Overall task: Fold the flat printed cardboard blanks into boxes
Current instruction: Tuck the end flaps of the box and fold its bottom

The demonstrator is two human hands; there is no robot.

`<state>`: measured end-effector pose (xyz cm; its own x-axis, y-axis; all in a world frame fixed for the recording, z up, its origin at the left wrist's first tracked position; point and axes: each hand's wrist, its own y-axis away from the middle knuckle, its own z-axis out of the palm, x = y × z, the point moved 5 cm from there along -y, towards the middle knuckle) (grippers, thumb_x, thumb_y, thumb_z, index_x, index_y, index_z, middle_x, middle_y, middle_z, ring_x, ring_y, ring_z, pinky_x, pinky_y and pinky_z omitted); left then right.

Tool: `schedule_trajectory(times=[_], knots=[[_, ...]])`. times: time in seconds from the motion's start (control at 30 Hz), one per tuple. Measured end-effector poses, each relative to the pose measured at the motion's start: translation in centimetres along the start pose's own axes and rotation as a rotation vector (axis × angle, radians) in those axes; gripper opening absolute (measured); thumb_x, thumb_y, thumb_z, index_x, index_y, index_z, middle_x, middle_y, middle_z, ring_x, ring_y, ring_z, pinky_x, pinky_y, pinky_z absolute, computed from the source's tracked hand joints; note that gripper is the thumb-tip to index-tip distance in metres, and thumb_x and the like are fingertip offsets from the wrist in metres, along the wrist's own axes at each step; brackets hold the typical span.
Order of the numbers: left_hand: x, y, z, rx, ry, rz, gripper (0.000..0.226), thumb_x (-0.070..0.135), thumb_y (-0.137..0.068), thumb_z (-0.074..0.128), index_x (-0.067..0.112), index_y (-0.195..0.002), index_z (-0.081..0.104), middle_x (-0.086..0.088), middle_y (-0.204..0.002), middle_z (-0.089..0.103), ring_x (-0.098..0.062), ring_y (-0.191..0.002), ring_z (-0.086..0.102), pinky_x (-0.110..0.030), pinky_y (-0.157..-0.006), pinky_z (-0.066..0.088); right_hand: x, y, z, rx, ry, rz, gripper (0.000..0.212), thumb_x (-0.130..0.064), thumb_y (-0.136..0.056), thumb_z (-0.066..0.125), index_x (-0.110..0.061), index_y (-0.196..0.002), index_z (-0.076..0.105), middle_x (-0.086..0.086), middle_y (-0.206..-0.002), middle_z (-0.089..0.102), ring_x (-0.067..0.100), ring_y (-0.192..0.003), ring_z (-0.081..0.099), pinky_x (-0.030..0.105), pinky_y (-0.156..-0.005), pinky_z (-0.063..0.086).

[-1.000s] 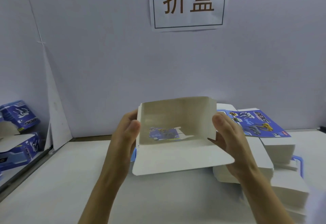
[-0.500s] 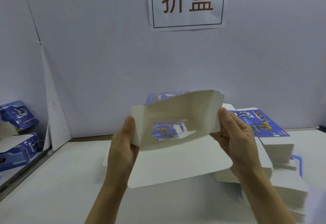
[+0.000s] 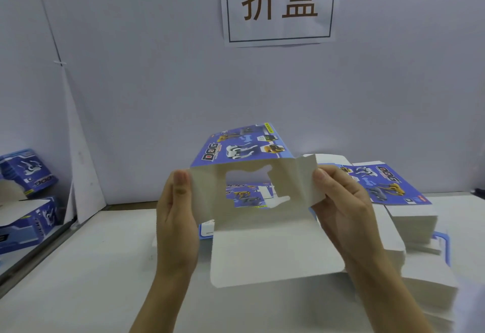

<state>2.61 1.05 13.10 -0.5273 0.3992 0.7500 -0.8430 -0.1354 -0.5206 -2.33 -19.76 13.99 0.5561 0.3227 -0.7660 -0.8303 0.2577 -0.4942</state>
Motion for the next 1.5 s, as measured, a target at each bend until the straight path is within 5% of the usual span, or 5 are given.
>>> schedule_trajectory(times=[0.37,0.53,0.67,0.87,1.5], knots=[[-0.2,0.5,1.5,-0.280,-0.030,0.030,0.045,0.068,-0.074,0.064,0.024,-0.082,0.061,0.007,-0.136,0.058,-0.013,-0.112,0.060,-0.032,-0.088,0.050,2.1,-0.6,-1.0,0.150,-0.267,0.271,0.045,-0.038,-0.078,0.057,-0.009,-0.111,0.068,0.018,-0.107,0.066,0.032,-0.090,0.060,0.043,-0.082,0.048],[-1.6,1.0,1.8,-0.222,0.118,-0.452,0.069,0.066,-0.072,0.051,0.019,-0.122,0.060,-0.010,-0.128,0.063,-0.023,-0.105,0.063,-0.036,-0.076,0.053,1.1,-0.8,-1.6,0.121,-0.188,0.244,0.038,-0.040,-0.071,0.059,-0.011,-0.092,0.073,0.014,-0.085,0.071,0.027,-0.069,0.067,0.033,-0.062,0.056],[-1.7,2.0,2.5,-0.335,0.297,-0.730,0.049,0.046,-0.065,0.068,0.019,-0.105,0.075,-0.010,-0.106,0.073,-0.025,-0.087,0.072,-0.033,-0.065,0.058,0.3,-1.0,-0.9,0.028,-0.140,0.221,0.034,-0.036,-0.078,0.051,-0.014,-0.087,0.075,0.017,-0.095,0.071,0.027,-0.075,0.067,0.033,-0.068,0.054],[-1.0,1.1,2.5,-0.133,0.513,-0.478,0.038,0.037,-0.076,0.058,0.023,-0.110,0.067,-0.004,-0.097,0.070,-0.023,-0.090,0.066,-0.037,-0.074,0.050,1.2,0.3,0.4,-0.021,-0.431,0.230,0.061,-0.051,-0.083,0.047,-0.022,-0.135,0.056,0.005,-0.116,0.070,0.021,-0.096,0.069,0.030,-0.075,0.057],[-1.4,2.0,3.1,0.014,0.508,-0.409,0.018,0.037,-0.070,0.062,0.035,-0.079,0.078,0.003,-0.085,0.074,-0.015,-0.075,0.072,-0.032,-0.061,0.058,1.0,0.5,2.1,-0.245,-0.177,0.017,0.059,-0.052,-0.077,0.073,-0.042,-0.132,0.054,-0.007,-0.131,0.062,0.013,-0.117,0.061,0.033,-0.090,0.054]])
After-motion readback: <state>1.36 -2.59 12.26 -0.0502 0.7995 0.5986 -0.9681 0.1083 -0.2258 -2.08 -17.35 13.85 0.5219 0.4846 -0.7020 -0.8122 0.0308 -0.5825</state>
